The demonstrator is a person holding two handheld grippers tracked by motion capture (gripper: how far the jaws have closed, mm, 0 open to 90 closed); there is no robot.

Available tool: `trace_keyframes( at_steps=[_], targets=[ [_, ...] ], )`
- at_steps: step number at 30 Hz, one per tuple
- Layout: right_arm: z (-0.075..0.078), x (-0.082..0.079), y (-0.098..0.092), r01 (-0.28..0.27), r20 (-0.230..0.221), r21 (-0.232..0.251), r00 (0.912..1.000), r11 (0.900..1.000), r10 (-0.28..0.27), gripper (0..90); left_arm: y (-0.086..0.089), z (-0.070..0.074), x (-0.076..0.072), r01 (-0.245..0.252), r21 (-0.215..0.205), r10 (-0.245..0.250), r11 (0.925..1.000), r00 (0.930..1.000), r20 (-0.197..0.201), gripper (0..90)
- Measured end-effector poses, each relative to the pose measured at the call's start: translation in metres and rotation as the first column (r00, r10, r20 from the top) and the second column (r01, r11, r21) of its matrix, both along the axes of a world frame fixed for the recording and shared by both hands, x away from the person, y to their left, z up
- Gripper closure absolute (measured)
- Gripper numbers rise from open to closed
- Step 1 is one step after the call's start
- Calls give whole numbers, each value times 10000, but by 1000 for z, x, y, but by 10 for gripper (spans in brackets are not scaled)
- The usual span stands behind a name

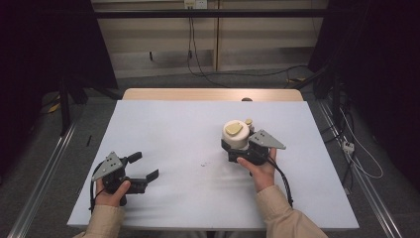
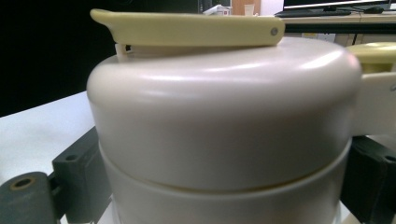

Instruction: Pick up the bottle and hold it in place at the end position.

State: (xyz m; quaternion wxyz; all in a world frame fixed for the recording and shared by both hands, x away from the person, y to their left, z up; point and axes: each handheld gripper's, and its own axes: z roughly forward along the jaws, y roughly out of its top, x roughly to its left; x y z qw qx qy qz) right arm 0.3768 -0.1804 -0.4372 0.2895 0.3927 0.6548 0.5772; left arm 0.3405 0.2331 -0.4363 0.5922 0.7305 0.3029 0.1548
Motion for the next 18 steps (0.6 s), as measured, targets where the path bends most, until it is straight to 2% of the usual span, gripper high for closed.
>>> trace_keyframes(
  at_steps=[18],
  targets=[
    [-1, 8, 7, -73, -15, -95, 10000, 9999, 73, 70, 0, 0, 0, -3, -4, 3, 10000, 10000, -28, 47]
  ],
)
